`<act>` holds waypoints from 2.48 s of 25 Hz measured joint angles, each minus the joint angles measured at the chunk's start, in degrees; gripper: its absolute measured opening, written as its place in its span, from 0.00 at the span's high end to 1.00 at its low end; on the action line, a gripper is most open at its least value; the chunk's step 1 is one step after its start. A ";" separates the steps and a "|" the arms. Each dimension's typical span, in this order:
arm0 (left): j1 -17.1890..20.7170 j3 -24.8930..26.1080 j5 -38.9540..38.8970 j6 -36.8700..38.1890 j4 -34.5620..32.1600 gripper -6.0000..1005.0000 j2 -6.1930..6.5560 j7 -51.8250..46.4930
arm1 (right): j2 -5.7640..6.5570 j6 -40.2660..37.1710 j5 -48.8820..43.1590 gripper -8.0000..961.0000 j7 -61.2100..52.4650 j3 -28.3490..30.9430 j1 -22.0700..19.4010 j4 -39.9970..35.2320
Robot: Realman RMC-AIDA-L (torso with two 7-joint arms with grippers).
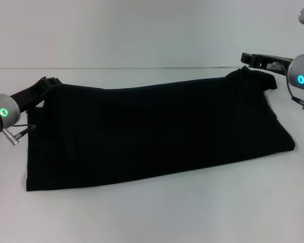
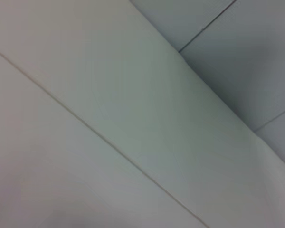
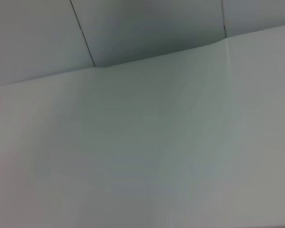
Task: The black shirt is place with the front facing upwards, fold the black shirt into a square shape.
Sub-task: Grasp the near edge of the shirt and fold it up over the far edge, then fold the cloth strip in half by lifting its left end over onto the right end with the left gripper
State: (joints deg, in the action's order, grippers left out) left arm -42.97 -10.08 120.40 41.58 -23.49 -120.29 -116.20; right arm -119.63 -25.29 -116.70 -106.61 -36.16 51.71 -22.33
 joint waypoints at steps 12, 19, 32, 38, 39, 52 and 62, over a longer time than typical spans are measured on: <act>8.24 0.57 -0.89 18.91 2.15 0.36 8.10 -3.62 | 1.92 -29.14 7.44 0.36 11.32 0.50 -11.29 -6.23; 15.11 -3.98 0.35 41.92 0.49 0.22 12.78 -16.35 | 2.03 -48.93 10.06 0.24 31.46 0.49 -18.99 -6.46; 20.28 -6.99 10.17 46.21 -5.36 0.12 10.93 -29.75 | 0.87 -60.90 6.11 0.03 43.49 -0.05 -24.71 -5.69; 20.31 -7.11 12.37 45.35 -5.22 0.12 10.94 -32.16 | 0.81 -60.33 4.65 0.03 43.57 -0.05 -24.75 -5.04; 20.26 -7.14 12.81 45.13 -5.16 0.12 10.94 -32.51 | 0.79 -60.32 4.63 0.03 43.58 -0.06 -24.76 -5.02; 18.82 -7.15 13.28 40.35 -1.56 0.12 10.75 -33.63 | 0.61 -59.87 2.35 0.03 43.64 -0.36 -24.52 -4.80; 14.86 -7.33 13.26 37.22 0.49 0.12 10.63 -33.82 | 0.38 -59.88 1.43 0.03 43.75 -0.75 -24.03 -4.83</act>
State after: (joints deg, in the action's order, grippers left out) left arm -28.12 -17.41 133.66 78.80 -23.00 -109.66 -150.02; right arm -119.26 -85.18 -115.27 -62.87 -36.91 27.68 -27.16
